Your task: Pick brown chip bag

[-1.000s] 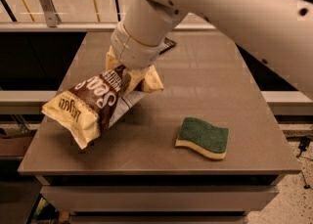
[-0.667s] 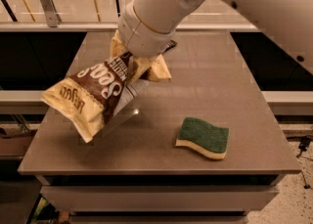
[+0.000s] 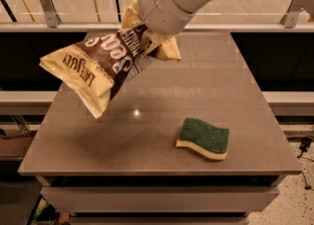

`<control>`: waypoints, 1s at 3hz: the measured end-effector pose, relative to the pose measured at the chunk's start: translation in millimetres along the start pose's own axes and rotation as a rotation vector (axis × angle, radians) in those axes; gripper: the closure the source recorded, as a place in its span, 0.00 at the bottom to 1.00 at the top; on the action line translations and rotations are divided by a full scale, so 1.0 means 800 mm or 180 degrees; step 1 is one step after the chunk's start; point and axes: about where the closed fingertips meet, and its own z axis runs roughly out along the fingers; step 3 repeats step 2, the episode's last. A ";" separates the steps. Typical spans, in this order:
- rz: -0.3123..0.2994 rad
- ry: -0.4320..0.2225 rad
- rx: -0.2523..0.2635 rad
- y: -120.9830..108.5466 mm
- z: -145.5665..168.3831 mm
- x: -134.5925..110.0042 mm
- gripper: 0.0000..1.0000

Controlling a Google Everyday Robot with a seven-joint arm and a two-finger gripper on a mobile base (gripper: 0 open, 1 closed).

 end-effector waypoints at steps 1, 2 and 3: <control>-0.0037 0.0027 0.0183 -0.023 -0.017 0.012 1.00; -0.0037 0.0027 0.0184 -0.023 -0.017 0.012 1.00; -0.0037 0.0027 0.0184 -0.023 -0.017 0.012 1.00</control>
Offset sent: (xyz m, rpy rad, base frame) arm 0.0100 -0.0025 0.0164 0.0340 -0.0321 -0.0018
